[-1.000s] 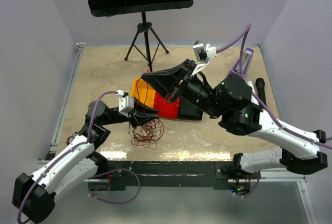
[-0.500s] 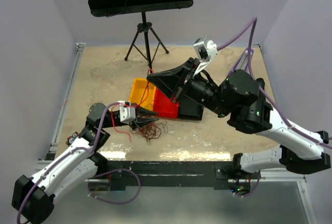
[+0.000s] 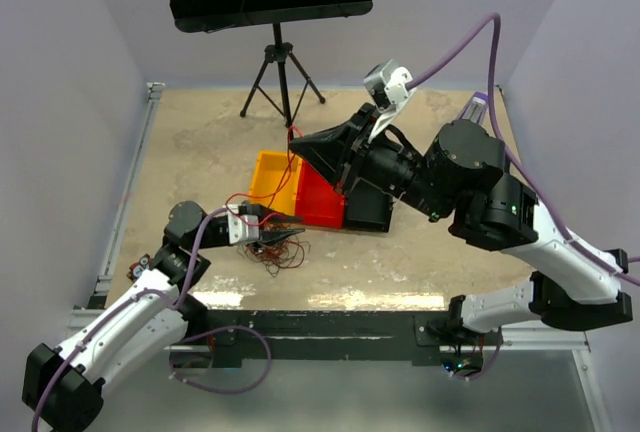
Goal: Untangle the cables
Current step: Untie the cable.
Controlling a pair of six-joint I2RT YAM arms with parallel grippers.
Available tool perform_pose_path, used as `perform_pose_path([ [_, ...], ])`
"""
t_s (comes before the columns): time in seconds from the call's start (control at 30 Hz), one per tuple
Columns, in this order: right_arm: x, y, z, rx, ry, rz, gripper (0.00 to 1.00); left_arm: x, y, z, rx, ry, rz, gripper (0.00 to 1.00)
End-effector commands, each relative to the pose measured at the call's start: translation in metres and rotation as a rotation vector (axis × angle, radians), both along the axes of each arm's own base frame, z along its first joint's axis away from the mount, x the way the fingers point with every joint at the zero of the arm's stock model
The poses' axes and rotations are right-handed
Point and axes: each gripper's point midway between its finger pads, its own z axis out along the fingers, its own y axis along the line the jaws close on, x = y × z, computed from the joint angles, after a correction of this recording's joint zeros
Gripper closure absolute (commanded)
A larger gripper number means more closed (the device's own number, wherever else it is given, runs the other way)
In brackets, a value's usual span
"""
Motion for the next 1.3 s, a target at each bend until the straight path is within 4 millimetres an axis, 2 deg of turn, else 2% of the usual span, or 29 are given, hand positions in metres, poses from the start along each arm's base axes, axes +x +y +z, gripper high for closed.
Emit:
perform_pose_path([
  [0.0,-0.022,-0.134,0.174,0.551,-0.207,-0.121,1.00,-0.010,0.005,-0.061,0.124,0.170,-0.021,0.73],
  [0.03,-0.019,-0.139,0.174,0.549,-0.207,-0.144,1.00,-0.009,0.005,-0.061,0.123,0.175,-0.015,0.53],
  [0.1,-0.016,-0.143,0.169,0.529,-0.202,-0.170,1.00,-0.001,0.006,-0.056,0.106,0.183,0.038,0.30],
  [0.17,-0.009,-0.135,0.150,0.485,-0.173,-0.192,1.00,0.009,0.008,-0.043,0.076,0.199,0.094,0.06],
  [0.23,0.000,-0.122,0.123,0.424,-0.132,-0.216,1.00,0.018,0.011,-0.022,0.036,0.198,0.139,0.00],
  [0.3,0.007,-0.115,0.101,0.384,-0.097,-0.240,1.00,0.023,0.013,0.003,0.008,0.182,0.164,0.00],
  [0.37,0.012,-0.112,0.083,0.354,-0.072,-0.262,1.00,0.023,0.013,0.018,-0.001,0.178,0.165,0.00],
  [0.5,0.018,-0.118,0.072,0.344,-0.067,-0.309,1.00,0.021,0.015,0.032,0.002,0.202,0.171,0.00],
  [0.67,0.018,-0.124,0.095,0.360,-0.110,-0.327,1.00,0.020,0.016,0.017,0.037,0.217,0.178,0.00],
  [0.83,0.008,-0.122,0.125,0.393,-0.167,-0.270,1.00,0.014,0.012,0.000,0.038,0.227,0.128,0.00],
  [0.93,0.000,-0.124,0.138,0.431,-0.183,-0.226,1.00,0.019,0.009,0.010,-0.025,0.240,0.133,0.00],
  [1.03,-0.007,-0.127,0.144,0.460,-0.192,-0.195,1.00,0.011,0.003,0.028,-0.092,0.233,0.061,0.00],
  [1.13,-0.009,-0.131,0.147,0.472,-0.193,-0.186,1.00,0.005,-0.001,0.028,-0.111,0.250,0.023,0.00],
  [1.17,-0.010,-0.132,0.147,0.474,-0.192,-0.187,1.00,0.006,-0.001,0.025,-0.108,0.252,0.027,0.02],
  [1.27,-0.011,-0.133,0.141,0.468,-0.185,-0.181,1.00,0.005,0.000,0.025,-0.101,0.207,0.024,0.27],
])
